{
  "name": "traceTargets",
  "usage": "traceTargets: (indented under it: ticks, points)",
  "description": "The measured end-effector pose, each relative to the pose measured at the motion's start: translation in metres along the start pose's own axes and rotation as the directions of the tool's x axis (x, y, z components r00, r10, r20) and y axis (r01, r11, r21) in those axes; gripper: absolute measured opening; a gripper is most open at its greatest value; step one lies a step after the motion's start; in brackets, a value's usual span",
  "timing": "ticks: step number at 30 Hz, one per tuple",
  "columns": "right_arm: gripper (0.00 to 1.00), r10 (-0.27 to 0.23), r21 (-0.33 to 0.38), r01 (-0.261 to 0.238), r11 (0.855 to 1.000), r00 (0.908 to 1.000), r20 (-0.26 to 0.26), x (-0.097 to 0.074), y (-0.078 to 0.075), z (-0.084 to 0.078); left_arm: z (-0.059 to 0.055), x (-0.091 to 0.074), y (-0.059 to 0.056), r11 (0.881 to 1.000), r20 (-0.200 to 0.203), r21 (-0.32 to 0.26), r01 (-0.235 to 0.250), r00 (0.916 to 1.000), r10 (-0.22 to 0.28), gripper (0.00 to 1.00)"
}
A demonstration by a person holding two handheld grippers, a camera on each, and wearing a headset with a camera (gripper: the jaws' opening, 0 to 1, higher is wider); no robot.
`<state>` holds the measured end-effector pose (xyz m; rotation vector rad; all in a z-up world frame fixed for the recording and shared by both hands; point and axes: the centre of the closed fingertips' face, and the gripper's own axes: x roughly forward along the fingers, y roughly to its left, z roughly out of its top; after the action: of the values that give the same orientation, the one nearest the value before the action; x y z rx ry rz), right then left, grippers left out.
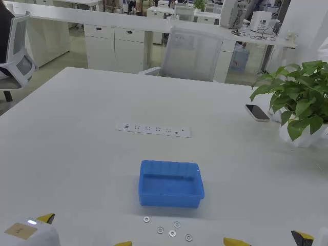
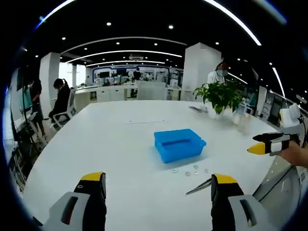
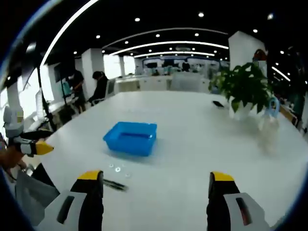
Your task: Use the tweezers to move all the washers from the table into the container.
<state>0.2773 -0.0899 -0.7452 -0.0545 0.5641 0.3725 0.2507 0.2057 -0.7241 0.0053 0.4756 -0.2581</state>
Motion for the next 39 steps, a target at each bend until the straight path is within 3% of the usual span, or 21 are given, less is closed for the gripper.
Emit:
traceTargets:
  ticks: [39]
  points:
    - [0.85, 0.000, -0.031, -0.001, 1.000, 0.9994, -0.033, 0.001, 0.002, -0.011, 0.003, 0.004, -0.004, 0.998, -0.004, 0.063, 0.002, 1.0000, -0.002, 0.87]
